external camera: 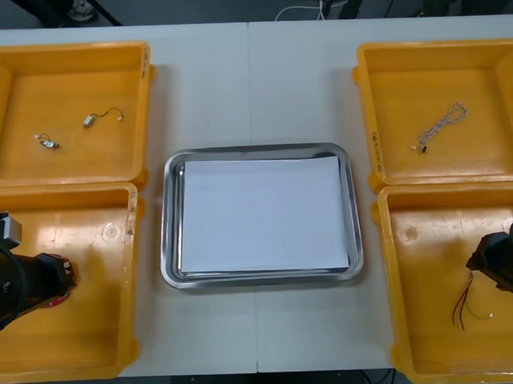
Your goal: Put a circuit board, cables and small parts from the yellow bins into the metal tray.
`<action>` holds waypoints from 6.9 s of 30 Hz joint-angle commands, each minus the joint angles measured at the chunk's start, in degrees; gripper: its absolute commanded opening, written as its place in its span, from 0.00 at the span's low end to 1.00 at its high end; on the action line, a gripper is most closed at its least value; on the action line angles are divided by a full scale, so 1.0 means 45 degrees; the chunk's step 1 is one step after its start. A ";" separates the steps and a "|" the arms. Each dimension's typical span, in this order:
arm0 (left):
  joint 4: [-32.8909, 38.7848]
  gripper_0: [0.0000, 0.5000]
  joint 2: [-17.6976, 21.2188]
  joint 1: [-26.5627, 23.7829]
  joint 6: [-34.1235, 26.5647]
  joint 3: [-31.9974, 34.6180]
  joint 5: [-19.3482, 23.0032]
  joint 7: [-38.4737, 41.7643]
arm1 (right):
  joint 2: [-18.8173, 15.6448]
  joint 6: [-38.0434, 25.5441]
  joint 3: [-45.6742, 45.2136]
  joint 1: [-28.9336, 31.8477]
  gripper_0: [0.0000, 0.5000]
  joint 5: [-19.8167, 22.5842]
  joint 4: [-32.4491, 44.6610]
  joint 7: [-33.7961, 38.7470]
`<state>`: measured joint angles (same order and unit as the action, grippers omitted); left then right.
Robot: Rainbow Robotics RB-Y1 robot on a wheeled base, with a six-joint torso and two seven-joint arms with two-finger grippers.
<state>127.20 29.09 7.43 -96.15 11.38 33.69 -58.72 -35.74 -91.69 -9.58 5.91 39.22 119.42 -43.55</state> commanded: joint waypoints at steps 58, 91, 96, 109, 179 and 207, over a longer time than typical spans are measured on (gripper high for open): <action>-0.1275 0.00 -0.0058 0.0711 0.2266 -0.1221 -0.1139 -0.0076 | -0.0592 0.2602 0.1699 -0.0532 0.00 -0.0844 -0.1869 0.0011; -0.0318 0.00 0.0255 -0.0187 -0.0488 -0.0107 -0.0611 -0.0232 | -0.0827 0.0883 0.0624 -0.1763 0.00 0.0035 -0.1791 -0.0693; 0.0033 0.00 0.0255 -0.0500 -0.1406 0.0322 -0.0397 -0.0271 | -0.1569 0.0551 0.0429 -0.1938 0.00 0.0913 -0.1615 -0.0829; 0.1440 0.00 0.0255 -0.2160 -0.3077 0.1104 -0.0162 -0.0310 | -0.3053 -0.1461 -0.0821 -0.2856 0.00 0.3511 -0.1400 -0.1611; -0.0455 0.00 0.0841 -0.9015 -0.2949 -0.9326 0.0775 0.5491 | -0.6569 -0.1539 0.4589 -0.8813 0.00 0.6695 0.2076 -0.6181; -0.2838 0.00 0.0216 -0.9504 0.0488 -1.1924 -0.0045 0.6428 | -0.5944 -0.0953 0.7968 -1.1431 0.00 0.6480 0.2584 -0.6806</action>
<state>113.72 31.47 -33.04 -94.59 -41.41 33.84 -32.04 -62.76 -96.35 24.96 -42.44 68.40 130.31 -71.01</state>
